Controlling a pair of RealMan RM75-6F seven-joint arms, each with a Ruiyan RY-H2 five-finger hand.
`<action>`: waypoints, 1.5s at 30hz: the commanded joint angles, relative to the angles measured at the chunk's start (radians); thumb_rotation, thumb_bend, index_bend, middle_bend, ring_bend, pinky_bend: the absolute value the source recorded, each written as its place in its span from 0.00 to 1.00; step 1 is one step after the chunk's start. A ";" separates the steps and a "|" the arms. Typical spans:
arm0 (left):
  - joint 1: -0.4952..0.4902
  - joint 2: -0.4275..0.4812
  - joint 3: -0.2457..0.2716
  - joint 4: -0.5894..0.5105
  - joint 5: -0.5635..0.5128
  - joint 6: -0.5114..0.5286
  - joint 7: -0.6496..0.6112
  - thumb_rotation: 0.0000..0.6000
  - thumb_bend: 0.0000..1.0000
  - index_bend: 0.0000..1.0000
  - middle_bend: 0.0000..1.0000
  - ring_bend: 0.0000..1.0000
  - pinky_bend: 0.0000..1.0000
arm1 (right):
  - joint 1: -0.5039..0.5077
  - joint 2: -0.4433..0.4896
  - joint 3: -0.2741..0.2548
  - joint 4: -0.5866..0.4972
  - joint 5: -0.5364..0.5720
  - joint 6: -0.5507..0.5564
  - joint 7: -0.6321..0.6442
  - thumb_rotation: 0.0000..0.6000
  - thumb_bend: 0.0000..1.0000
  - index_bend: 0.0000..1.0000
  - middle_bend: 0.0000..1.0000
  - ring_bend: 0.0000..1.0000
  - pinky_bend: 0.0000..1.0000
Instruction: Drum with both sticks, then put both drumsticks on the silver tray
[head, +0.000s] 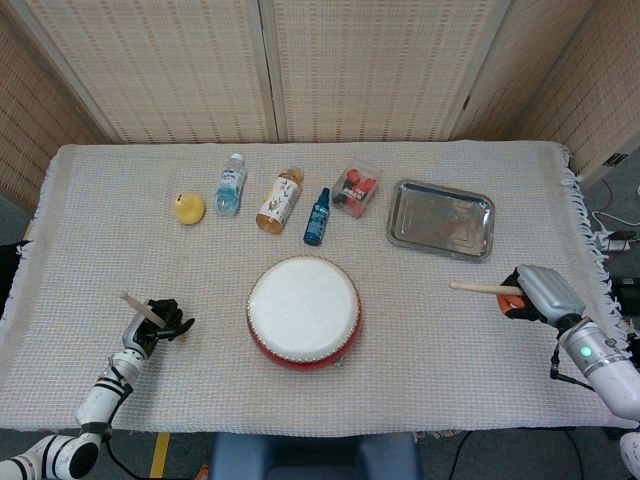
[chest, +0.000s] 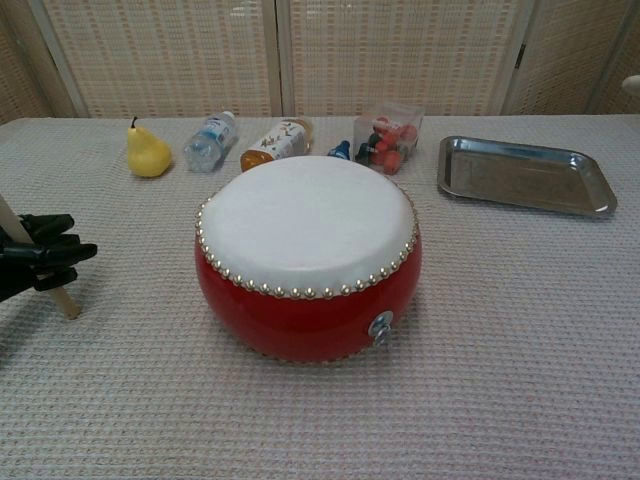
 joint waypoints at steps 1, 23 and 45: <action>0.002 -0.010 -0.004 0.013 -0.002 -0.004 0.006 1.00 0.29 0.90 0.96 0.89 0.90 | 0.001 0.000 0.000 0.000 0.001 -0.001 -0.001 1.00 0.82 1.00 1.00 1.00 1.00; 0.020 -0.093 0.000 0.140 0.043 0.051 0.111 1.00 0.89 1.00 1.00 1.00 1.00 | 0.001 0.004 0.005 -0.015 0.006 0.007 -0.013 1.00 0.82 1.00 1.00 1.00 1.00; 0.019 0.011 0.072 0.152 0.179 0.254 0.908 1.00 1.00 1.00 1.00 1.00 1.00 | -0.012 0.003 -0.005 -0.023 -0.015 0.024 -0.014 1.00 0.82 1.00 1.00 1.00 1.00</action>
